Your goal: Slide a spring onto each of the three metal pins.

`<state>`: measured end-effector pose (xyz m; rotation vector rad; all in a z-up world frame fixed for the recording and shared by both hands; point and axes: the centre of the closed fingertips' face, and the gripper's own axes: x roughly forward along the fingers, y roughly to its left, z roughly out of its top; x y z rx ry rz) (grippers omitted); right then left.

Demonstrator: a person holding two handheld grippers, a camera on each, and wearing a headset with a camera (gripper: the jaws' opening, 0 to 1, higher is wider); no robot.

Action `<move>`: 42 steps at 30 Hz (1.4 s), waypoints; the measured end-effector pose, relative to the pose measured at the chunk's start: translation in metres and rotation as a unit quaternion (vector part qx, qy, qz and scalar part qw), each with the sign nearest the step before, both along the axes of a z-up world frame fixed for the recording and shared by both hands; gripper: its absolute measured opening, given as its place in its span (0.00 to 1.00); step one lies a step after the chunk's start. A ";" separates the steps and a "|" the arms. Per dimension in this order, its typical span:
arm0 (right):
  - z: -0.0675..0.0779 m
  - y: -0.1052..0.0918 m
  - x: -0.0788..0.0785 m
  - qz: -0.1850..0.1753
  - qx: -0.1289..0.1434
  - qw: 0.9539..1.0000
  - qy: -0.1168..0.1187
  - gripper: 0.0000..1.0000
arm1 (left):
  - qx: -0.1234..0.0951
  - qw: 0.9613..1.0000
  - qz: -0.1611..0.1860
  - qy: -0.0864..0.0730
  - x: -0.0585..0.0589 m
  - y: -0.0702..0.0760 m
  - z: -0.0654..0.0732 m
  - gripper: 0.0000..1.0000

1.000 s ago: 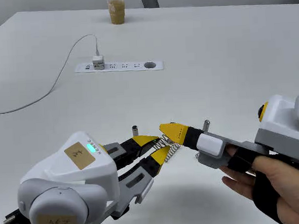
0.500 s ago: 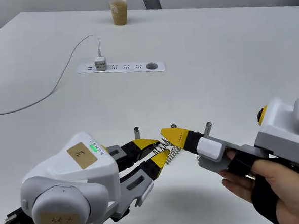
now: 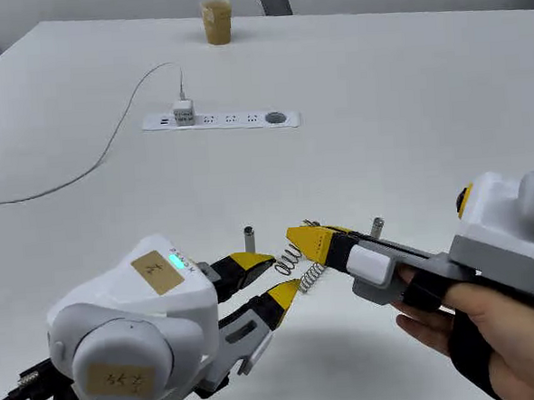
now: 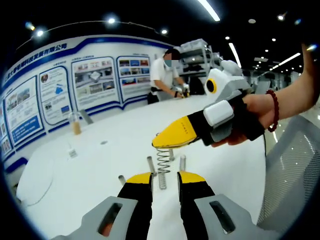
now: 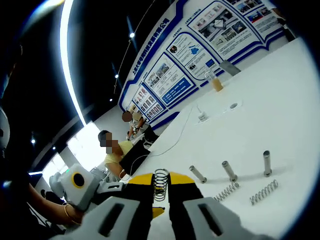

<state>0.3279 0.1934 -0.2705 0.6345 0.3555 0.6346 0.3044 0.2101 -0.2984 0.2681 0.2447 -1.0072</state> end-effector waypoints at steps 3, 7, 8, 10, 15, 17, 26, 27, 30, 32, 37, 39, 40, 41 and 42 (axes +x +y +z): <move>-0.001 -0.001 0.003 -0.003 -0.006 1.000 0.000 0.11 | 0.005 1.000 0.005 0.005 0.000 0.003 -0.003 0.23; 0.000 0.001 0.007 -0.006 -0.016 1.000 -0.008 0.11 | 0.010 1.000 0.015 0.021 -0.001 0.007 -0.008 0.30; 0.000 0.002 0.008 -0.006 -0.021 1.000 -0.010 0.11 | 0.013 0.999 0.017 0.024 -0.001 0.008 -0.010 0.31; 0.000 0.003 0.011 -0.006 -0.033 0.999 -0.017 0.11 | 0.018 0.999 0.019 0.027 -0.001 0.010 -0.013 0.33; -0.003 0.007 0.018 -0.005 -0.066 0.997 -0.029 0.11 | 0.019 0.999 0.023 0.032 -0.001 0.013 -0.016 0.36; -0.003 0.008 0.022 -0.005 -0.079 0.996 -0.038 0.11 | 0.017 0.999 0.023 0.037 -0.001 0.014 -0.017 0.39; 0.002 0.011 0.040 -0.015 -0.105 0.991 -0.083 0.11 | 0.024 0.999 0.024 0.040 -0.002 0.015 -0.023 0.46; 0.002 0.012 0.043 -0.015 -0.107 0.991 -0.085 0.11 | 0.024 0.999 0.026 0.039 -0.001 0.016 -0.024 0.46; 0.000 0.011 0.048 -0.019 -0.112 0.989 -0.090 0.11 | 0.027 0.998 0.028 0.040 0.000 0.016 -0.026 0.48; -0.002 0.011 0.052 -0.022 -0.116 0.989 -0.091 0.11 | 0.028 0.998 0.028 0.039 0.000 0.017 -0.027 0.49; -0.005 0.011 0.060 -0.025 -0.123 0.988 -0.094 0.11 | 0.027 0.998 0.028 0.041 0.000 0.016 -0.028 0.53; -0.005 0.012 0.063 -0.025 -0.129 0.986 -0.098 0.11 | 0.027 0.998 0.027 0.042 -0.001 0.016 -0.028 0.54; -0.005 0.013 0.065 -0.026 -0.139 0.985 -0.103 0.11 | 0.028 0.998 0.028 0.043 -0.001 0.016 -0.029 0.55; -0.006 0.013 0.067 -0.026 -0.141 0.984 -0.104 0.11 | 0.029 0.998 0.028 0.043 -0.001 0.016 -0.030 0.56; -0.008 0.014 0.069 -0.025 -0.146 0.983 -0.104 0.11 | 0.031 0.998 0.027 0.044 -0.001 0.016 -0.031 0.57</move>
